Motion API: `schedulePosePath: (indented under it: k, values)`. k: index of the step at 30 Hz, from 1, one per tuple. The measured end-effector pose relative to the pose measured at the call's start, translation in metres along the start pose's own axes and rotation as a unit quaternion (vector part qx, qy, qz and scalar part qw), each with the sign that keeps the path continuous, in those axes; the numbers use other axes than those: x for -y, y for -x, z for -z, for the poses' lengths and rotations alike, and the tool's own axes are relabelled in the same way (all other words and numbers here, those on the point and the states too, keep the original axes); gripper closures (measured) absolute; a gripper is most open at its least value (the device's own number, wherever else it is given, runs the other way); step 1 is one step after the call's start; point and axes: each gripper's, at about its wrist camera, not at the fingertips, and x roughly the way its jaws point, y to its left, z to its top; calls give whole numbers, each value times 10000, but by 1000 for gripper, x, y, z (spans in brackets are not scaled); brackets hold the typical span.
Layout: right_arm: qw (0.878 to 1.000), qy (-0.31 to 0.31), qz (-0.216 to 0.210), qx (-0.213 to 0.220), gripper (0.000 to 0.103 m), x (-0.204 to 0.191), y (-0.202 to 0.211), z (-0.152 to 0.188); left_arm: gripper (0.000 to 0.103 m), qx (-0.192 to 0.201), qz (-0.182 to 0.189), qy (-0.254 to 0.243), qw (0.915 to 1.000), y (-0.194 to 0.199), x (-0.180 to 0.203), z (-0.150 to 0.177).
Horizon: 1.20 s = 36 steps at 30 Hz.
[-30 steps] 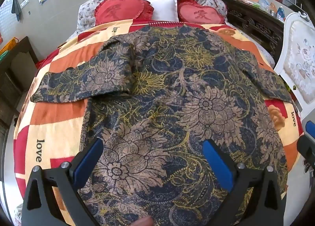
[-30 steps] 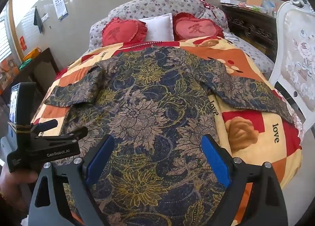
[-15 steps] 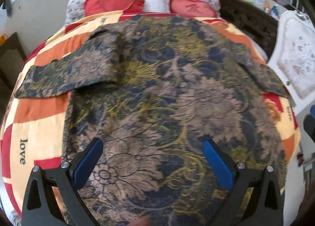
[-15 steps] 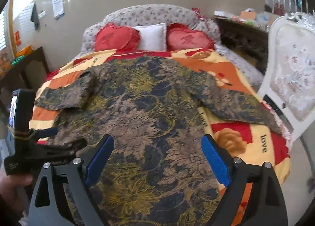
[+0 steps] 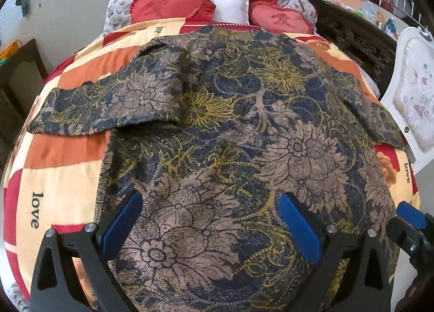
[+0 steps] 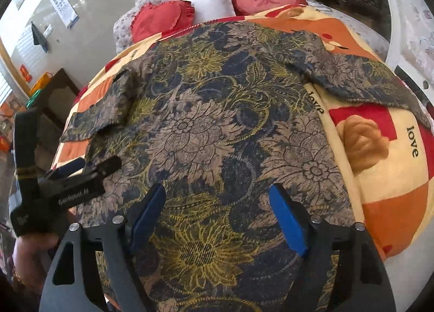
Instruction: Fold small clothes
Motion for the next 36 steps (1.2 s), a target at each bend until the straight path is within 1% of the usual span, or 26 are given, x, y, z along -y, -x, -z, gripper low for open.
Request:
schedulePosePath:
  k: [3, 7, 10, 12, 13, 14, 16, 20, 22, 23, 27, 28, 29, 30, 31, 32, 33, 34, 36]
  values:
    - [9999, -54, 33, 152, 17, -1, 7, 0, 0, 26, -52, -1, 10000, 0, 1, 1]
    - [9998, -77, 101, 142, 17, -2, 7, -6, 0, 77, -204, -122, 9997, -4, 4, 4]
    - [9995, -91, 263, 126, 17, -1, -5, -16, 0, -35, -204, -122, 9997, -10, 4, 5]
    - [9989, -92, 453, 56, 17, -2, -17, -23, 0, -140, -53, -47, 9999, -11, 2, 5]
    - [9988, -98, 479, 78, 17, -4, -20, -26, 0, -149, 36, -12, 9999, -10, 0, 5]
    - [9988, -103, 459, 117, 17, -5, -22, -29, 0, -139, 47, 0, 9999, -9, 0, 5]
    - [9987, -34, 481, 140, 17, -10, -27, -33, 0, -128, -25, -18, 9999, -9, 0, 3]
    - [9970, 287, 686, 211, 17, -20, -40, -42, 0, -161, -86, 25, 9998, -14, -3, 0]
    - [9960, 401, 771, 216, 17, -22, -49, -45, 0, -115, -99, 33, 9999, -16, -3, -2]
    - [9944, 501, 887, 265, 17, -22, -56, -48, 0, -66, -109, 17, 9999, -18, -3, -3]
    - [9903, 663, 1161, 387, 17, -17, -87, -57, 0, 310, -88, -61, 9995, -31, -1, -8]
    - [9902, 674, 1175, 342, 17, -14, -99, -60, 0, 356, -79, -79, 9993, -36, -1, -9]
    - [9907, 669, 1171, 156, 17, -10, -115, -62, 0, 377, -69, -82, 9992, -42, -2, -10]
    - [9909, 659, 1171, -31, 16, -9, -125, -61, 0, 374, -55, -74, 9993, -48, -3, -10]
    - [9909, 707, 1147, -32, 9, -7, -131, -59, 0, 340, -65, -64, 9994, -56, -4, -9]
    - [9905, 810, 1107, 108, 2, -10, -129, -57, 0, 258, -91, -51, 9996, -65, -6, -8]
    - [9897, 878, 1130, 52, 0, -13, -131, -57, 0, 139, -69, -8, 9999, -73, -8, -6]
    - [9881, 956, 1203, 13, 0, -16, -133, -57, 0, 106, -25, 23, 9999, -76, -10, -4]
    - [9872, 995, 1245, -9, 0, -17, -133, -57, 0, 142, 11, 37, 9999, -76, -10, -3]
